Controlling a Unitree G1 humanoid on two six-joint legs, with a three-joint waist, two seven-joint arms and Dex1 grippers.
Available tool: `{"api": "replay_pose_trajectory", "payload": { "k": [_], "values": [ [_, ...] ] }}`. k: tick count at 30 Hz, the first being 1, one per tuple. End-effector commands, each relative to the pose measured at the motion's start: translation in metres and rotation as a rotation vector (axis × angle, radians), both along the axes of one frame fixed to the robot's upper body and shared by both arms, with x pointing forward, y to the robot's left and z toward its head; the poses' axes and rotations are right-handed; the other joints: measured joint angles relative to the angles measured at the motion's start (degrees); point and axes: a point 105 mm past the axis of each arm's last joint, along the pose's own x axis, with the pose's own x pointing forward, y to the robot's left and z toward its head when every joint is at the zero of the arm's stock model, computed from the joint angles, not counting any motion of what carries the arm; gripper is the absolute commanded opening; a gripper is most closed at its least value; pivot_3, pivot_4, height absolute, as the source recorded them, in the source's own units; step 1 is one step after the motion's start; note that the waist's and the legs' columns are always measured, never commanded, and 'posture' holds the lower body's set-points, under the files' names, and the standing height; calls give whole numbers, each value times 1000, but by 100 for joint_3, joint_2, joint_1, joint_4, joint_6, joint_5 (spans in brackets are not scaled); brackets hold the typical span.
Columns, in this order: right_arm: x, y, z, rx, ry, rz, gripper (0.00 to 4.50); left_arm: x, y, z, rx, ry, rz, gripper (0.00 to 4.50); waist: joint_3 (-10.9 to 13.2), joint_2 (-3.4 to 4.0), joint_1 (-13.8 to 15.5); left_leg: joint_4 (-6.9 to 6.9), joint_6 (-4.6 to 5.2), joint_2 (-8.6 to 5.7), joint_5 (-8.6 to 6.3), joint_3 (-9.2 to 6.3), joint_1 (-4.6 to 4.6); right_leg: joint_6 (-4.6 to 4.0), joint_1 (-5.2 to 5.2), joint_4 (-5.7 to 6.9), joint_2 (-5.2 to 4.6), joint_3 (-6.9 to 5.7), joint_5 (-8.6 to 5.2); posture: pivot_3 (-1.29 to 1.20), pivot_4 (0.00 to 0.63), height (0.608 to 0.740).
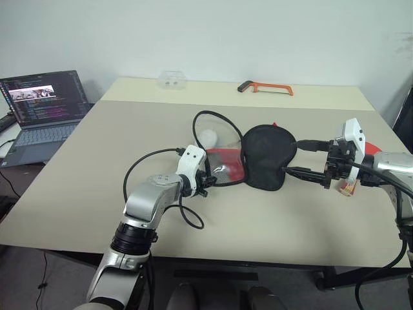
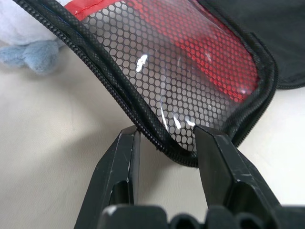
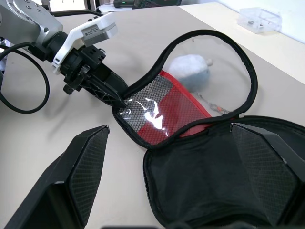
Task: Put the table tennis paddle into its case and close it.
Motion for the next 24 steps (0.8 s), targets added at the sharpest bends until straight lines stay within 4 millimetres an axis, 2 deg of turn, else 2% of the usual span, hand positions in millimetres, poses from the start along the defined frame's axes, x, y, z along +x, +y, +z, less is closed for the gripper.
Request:
{"api": "replay_pose_trajectory", "payload": {
  "k": [1, 5, 7, 14, 18, 22, 24],
  "values": [
    [-2, 2, 12, -7, -46, 15, 4500, 1, 1, 16, -37, -47, 9, 2761, 0, 0, 0, 0, 0, 0, 0, 0, 0, 0, 0, 0, 0, 0, 0, 0, 150, 740],
    [-1, 3, 12, -8, -43, 16, 4500, 2, 3, 14, -72, -23, 32, 4116, 0, 0, 1, 0, 0, 0, 0, 0, 0, 0, 0, 0, 0, 0, 0, 0, 150, 740],
    [0, 3, 12, -9, -43, 17, 4500, 1, 0, 16, -91, -19, 24, 4439, 0, 0, 4, 0, 0, 0, 0, 0, 0, 1, 0, 0, 0, 0, 0, 0, 150, 740],
    [-1, 3, 12, -11, -40, 20, 4500, 2, -6, 18, -191, 19, 38, 4439, 0, -1, 1, 0, 0, 0, 0, 0, -1, 1, 0, -2, 0, -1, 0, 0, 150, 740],
    [0, 0, 11, -16, -34, 16, 4500, 10, -3, 16, -209, 47, 53, 4439, 0, -1, 5, -1, 0, -1, 0, -1, -1, 1, 0, -1, 0, -2, 0, 0, 150, 740],
    [1, 2, 11, -14, -34, 23, 4500, 18, -15, 11, -205, 51, 54, 4439, 1, -1, 8, 0, 0, -4, 0, -1, -1, 2, 1, -4, -2, -2, 0, 0, 150, 740],
    [0, 3, 12, -15, -36, 25, 4500, 23, -23, 12, -216, 44, 63, 4073, 1, -2, 11, -1, 0, -4, 0, -1, -2, 1, 1, -6, -2, -2, 0, 0, 150, 740]
  ]
}}
